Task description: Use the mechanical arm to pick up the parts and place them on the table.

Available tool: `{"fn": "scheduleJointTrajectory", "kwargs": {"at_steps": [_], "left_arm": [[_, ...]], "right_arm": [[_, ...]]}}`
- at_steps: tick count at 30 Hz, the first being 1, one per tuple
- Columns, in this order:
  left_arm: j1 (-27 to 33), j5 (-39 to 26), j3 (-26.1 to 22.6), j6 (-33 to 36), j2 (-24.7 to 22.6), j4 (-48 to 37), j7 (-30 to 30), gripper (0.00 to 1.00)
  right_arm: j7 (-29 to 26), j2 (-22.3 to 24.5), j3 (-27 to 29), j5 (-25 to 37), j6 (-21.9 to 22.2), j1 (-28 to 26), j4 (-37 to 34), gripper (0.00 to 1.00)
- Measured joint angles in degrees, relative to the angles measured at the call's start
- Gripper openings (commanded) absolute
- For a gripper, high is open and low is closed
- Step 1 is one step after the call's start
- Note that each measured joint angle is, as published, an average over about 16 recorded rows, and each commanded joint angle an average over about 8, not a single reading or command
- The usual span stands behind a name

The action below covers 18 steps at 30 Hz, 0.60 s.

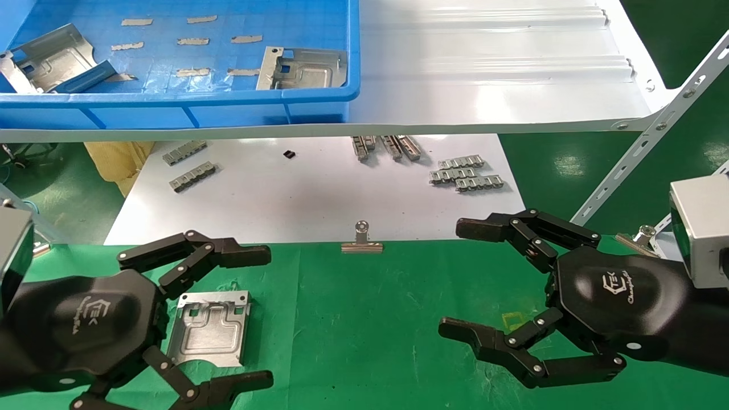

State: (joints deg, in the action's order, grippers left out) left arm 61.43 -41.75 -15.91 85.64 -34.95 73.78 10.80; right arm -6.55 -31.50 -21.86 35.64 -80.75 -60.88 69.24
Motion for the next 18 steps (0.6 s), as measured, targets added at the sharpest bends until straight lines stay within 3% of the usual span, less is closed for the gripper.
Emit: {"fn": "scheduleJointTrajectory", "kwargs": {"at_steps": [18], "left_arm": [[0.1,-0.1,-0.1,0.1,-0.1,-0.3,-0.1,1.0]], "right_arm": [[0.0,0.0,0.0,0.0,0.0,0.0,0.0,1.0]]}}
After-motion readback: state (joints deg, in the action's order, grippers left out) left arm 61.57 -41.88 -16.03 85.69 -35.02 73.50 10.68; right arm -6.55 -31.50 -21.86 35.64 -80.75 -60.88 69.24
